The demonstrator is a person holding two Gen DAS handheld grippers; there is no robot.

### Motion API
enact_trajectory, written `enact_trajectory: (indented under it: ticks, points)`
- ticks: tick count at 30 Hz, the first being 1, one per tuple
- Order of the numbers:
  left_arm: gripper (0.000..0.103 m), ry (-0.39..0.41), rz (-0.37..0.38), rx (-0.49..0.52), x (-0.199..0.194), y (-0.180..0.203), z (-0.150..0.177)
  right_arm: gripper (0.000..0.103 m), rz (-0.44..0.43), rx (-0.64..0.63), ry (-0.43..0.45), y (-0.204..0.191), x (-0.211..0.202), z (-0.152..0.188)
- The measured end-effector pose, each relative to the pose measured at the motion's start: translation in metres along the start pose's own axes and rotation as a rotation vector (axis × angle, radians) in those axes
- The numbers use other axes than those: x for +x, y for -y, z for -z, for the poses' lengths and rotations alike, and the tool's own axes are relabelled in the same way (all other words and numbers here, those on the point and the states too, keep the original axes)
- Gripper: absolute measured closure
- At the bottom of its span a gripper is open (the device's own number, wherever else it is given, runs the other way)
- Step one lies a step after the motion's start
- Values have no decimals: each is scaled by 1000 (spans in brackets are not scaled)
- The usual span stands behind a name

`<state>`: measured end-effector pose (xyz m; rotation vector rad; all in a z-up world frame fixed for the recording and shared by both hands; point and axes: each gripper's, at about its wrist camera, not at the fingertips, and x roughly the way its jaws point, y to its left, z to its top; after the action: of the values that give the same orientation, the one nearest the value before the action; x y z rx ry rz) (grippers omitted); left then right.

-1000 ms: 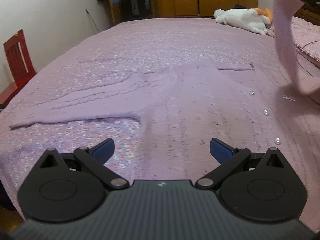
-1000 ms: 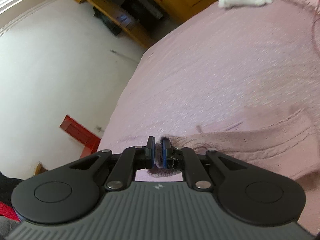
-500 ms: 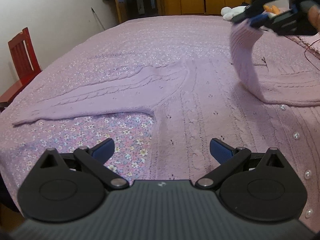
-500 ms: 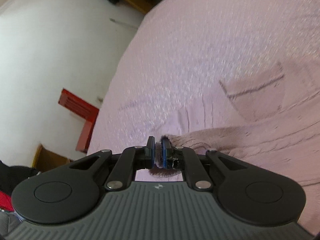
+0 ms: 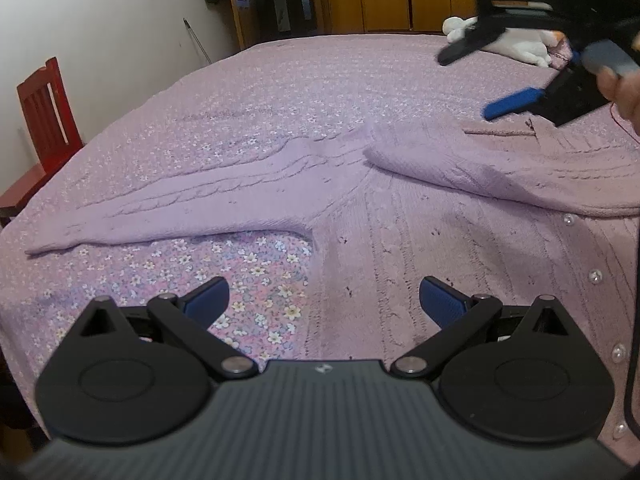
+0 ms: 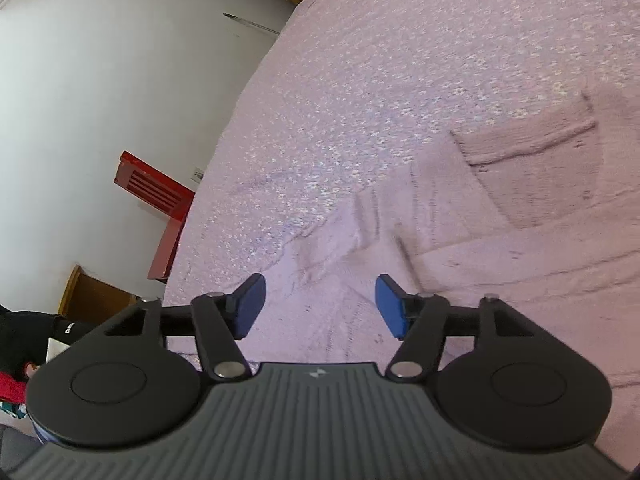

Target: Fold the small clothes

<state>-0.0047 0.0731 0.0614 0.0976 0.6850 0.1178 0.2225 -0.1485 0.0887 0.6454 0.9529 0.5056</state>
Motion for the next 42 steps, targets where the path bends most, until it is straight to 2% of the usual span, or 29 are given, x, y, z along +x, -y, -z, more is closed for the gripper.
enact_trajectory:
  ticks: [7, 13, 19, 21, 23, 25, 28, 30, 31, 34, 37, 42]
  points:
    - [0, 31, 22, 47, 2, 11, -22, 29, 116, -15, 51, 42, -50, 15]
    - [0, 46, 54, 116, 17, 38, -56, 29, 332, -52, 170, 88, -105, 39]
    - [0, 56, 37, 128, 50, 70, -86, 29, 477, -133, 274, 116, -133, 63]
    - [6, 30, 42, 85, 65, 78, -93, 29, 513, -170, 312, 121, -134, 74]
    - [23, 2, 44, 59, 82, 89, -99, 29, 539, -200, 337, 125, -135, 84]
    - [33, -24, 39, 55, 98, 101, -104, 29, 545, -213, 345, 125, -135, 93]
    - [41, -64, 27, 63, 124, 116, -109, 29, 547, -215, 344, 129, -132, 102]
    - [65, -82, 11, 62, 136, 119, -110, 29, 546, -218, 349, 134, -127, 108]
    - [93, -81, 0, 51, 136, 116, -107, 29, 544, -221, 351, 135, -127, 109]
    - [94, -61, 15, -26, 129, 100, -103, 29, 540, -230, 354, 135, -126, 110]
    - [93, -39, 10, -49, 116, 87, -96, 29, 535, -227, 356, 137, -126, 109]
    - [91, -69, 43, -146, 98, 58, -74, 29, 528, -220, 363, 137, -128, 111]
